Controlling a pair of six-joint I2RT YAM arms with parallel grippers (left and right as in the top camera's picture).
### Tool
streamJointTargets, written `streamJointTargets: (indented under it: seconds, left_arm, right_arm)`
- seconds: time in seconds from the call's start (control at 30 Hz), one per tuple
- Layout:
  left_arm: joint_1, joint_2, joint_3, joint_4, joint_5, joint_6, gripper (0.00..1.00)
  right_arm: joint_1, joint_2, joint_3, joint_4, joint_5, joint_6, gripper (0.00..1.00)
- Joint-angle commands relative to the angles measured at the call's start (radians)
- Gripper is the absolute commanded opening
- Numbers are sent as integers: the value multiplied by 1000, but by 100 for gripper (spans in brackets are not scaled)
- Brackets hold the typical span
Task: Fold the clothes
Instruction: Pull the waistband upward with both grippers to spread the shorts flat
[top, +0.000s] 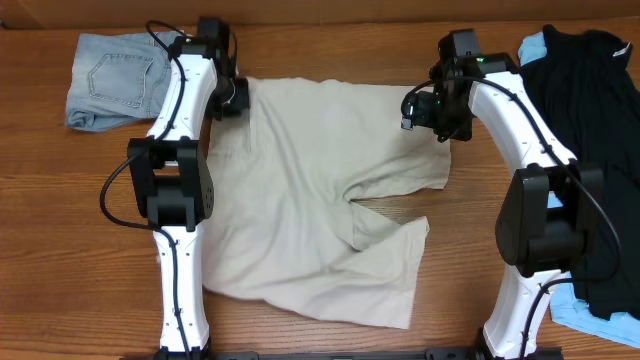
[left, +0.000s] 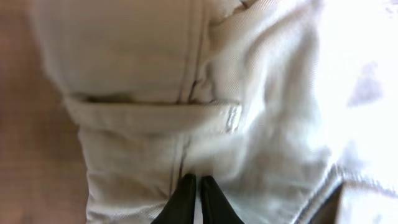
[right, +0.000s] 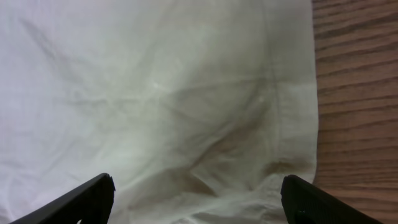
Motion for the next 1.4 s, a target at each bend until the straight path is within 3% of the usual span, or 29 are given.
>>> streamJointTargets:
  seconds: [0.0, 0.17, 0.3, 0.43, 0.5, 0.57, 0.67, 0.7, 0.77, 0.9, 1.17, 1.37]
  left_arm:
    - [-3, 61, -104, 181, -14, -37, 7]
    - [-5, 61, -107, 266, 26, -58, 7]
    - [-7, 61, 10, 114, 69, -58, 16]
    - [-7, 61, 165, -89, 68, -56, 24]
    - [-7, 61, 253, -185, 68, -41, 28]
    - [-7, 61, 373, -301, 68, -35, 39]
    - [-7, 61, 509, -403, 69, -35, 51]
    - [-8, 61, 589, -451, 69, -35, 65]
    - [-8, 61, 683, -498, 69, -35, 79]
    - [-8, 59, 805, -566, 75, -36, 91]
    - [-7, -72, 830, -568, 89, -35, 96]
    - [-6, -175, 830, -549, -16, -28, 100]
  right_arm:
    - [-1, -9, -6, 27, -9, 10, 89]
    - [-1, -4, -6, 48, -9, 36, 88]
    - [-1, 0, -52, 47, -9, 77, 78]
    - [-1, 0, -119, 29, -10, 110, 49]
    - [-1, 0, -153, 16, -10, 129, 24]
    - [-1, 0, -190, 8, -21, 141, 9]
    - [-1, 0, -227, 15, -24, 140, 8]
    - [-1, 0, -257, 40, -24, 140, 8]
    - [-1, 0, -306, 94, -24, 140, 8]
    - [-2, 0, -391, 217, -18, 146, 12]
    - [-31, 9, -479, 388, 136, 193, 16]
    - [-161, 13, -479, 472, 112, 183, 19]
